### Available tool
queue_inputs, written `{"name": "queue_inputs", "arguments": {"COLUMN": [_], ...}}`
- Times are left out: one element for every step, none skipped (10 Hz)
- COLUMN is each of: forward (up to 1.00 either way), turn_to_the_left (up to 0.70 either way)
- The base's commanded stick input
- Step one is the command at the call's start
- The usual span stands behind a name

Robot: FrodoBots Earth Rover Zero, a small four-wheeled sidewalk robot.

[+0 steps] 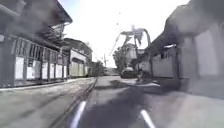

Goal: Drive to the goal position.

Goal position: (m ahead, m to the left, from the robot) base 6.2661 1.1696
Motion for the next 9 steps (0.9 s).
{"name": "queue_inputs", "arguments": {"forward": [0.85,0.85,0.85,0.85,0.85,0.85,0.85,0.85,0.85], "turn_to_the_left": [0.00,0.00,0.00,0.00,0.00,0.00,0.00,0.00,0.00]}}
